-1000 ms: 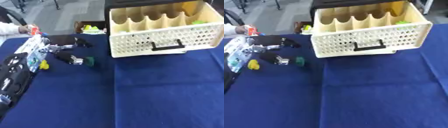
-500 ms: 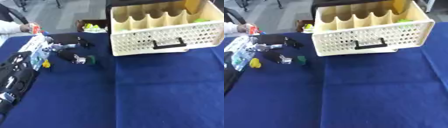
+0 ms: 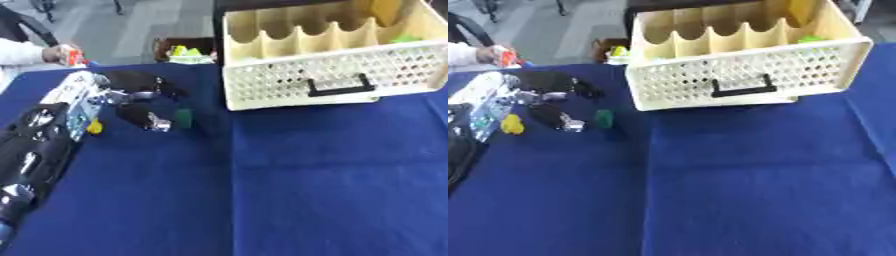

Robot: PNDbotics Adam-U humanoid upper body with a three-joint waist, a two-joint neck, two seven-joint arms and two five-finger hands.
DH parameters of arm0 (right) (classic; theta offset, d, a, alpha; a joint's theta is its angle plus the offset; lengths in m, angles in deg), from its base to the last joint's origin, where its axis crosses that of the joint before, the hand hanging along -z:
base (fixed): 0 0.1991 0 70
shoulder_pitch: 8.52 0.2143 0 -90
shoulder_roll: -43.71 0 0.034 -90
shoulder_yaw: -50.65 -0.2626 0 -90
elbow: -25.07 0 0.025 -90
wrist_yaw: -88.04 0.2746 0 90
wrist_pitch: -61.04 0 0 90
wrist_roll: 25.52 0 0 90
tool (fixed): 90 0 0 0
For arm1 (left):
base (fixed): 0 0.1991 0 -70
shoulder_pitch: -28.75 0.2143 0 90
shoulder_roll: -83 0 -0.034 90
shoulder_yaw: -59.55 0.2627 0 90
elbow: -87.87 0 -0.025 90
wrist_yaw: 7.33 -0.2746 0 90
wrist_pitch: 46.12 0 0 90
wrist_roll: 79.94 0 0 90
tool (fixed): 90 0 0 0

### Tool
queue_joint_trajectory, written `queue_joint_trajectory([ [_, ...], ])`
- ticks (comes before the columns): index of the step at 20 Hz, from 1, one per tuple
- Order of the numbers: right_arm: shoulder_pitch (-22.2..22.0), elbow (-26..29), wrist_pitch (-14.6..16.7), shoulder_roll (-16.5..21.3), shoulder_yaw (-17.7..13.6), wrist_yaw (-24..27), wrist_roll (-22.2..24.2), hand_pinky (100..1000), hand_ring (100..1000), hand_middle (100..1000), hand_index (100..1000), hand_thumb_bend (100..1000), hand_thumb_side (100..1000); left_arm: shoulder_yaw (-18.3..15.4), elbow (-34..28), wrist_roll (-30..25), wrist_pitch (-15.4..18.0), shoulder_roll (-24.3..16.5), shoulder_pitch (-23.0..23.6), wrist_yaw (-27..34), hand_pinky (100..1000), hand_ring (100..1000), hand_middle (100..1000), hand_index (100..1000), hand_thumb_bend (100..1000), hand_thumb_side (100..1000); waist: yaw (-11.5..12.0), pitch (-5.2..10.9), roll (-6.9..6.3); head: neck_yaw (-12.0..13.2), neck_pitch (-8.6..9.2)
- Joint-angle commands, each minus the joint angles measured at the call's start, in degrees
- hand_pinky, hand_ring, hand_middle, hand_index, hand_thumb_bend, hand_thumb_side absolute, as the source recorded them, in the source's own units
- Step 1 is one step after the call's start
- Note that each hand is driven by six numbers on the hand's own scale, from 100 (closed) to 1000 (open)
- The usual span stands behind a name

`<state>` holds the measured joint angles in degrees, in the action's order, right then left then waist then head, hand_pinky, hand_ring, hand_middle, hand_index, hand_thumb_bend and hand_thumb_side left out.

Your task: Pick up objects from table and place into drawer.

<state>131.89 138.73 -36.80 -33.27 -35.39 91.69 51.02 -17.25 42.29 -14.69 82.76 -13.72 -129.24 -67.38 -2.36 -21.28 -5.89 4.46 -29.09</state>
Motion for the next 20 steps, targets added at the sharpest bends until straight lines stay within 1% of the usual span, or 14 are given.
queue_joint_trajectory([
  [1,0.7,0.9,0.0,0.5,-0.7,0.4,-0.3,802,312,294,706,100,715,-0.9,0.0,-11.2,13.1,-0.9,-1.2,-2.3,792,807,763,987,444,1000,-0.1,1.12,0.18,0.5,0.16],
  [4,0.7,0.9,-0.1,0.4,-0.8,0.5,-0.4,804,311,293,705,100,716,-1.6,0.9,-9.1,13.1,-0.7,-1.3,-4.8,788,804,760,971,418,1000,-0.4,0.84,0.07,0.8,0.40],
  [5,0.7,0.9,-0.1,0.5,-0.9,0.5,-0.4,805,311,293,705,100,717,-1.8,1.2,-8.4,13.1,-0.6,-1.3,-5.5,789,805,760,970,434,1000,-0.5,0.76,0.05,0.9,0.46],
  [8,0.6,0.9,-0.2,0.4,-1.0,0.5,-0.4,808,310,292,705,100,719,-2.2,1.7,-6.4,13.1,-0.5,-1.4,-7.1,786,802,756,966,396,1000,-0.7,0.50,-0.01,0.9,0.71],
  [10,0.6,0.9,-0.2,0.4,-1.0,0.5,-0.4,810,310,291,704,100,720,-2.8,2.3,-5.3,13.1,-0.3,-1.6,-8.0,784,800,752,960,365,1000,-0.8,0.30,-0.07,1.0,0.95],
  [13,0.5,0.9,-0.3,0.3,-1.2,0.5,-0.4,814,308,290,704,100,722,-3.6,3.0,-3.7,13.1,-0.3,-1.8,-9.5,781,799,749,954,360,1000,-1.0,0.00,-0.16,1.0,1.30],
  [15,0.3,0.9,-0.5,0.3,-1.2,0.5,-0.4,817,307,289,704,100,723,-4.0,3.3,-2.6,13.1,-0.3,-1.8,-10.5,779,798,748,954,333,1000,-1.0,-0.14,-0.20,1.0,1.37],
  [18,0.4,0.9,-0.7,0.1,-1.2,0.4,-0.4,817,307,288,703,100,723,-4.2,3.6,-1.1,13.1,-0.2,-2.0,-11.4,777,797,747,953,334,1000,-0.9,-0.25,-0.25,1.0,1.48],
  [20,0.4,0.9,-0.8,0.0,-1.2,0.3,-0.3,819,307,288,704,100,725,-4.3,3.7,-0.4,13.1,-0.2,-2.1,-11.7,773,794,743,949,303,1000,-0.8,-0.34,-0.24,1.0,1.57],
])
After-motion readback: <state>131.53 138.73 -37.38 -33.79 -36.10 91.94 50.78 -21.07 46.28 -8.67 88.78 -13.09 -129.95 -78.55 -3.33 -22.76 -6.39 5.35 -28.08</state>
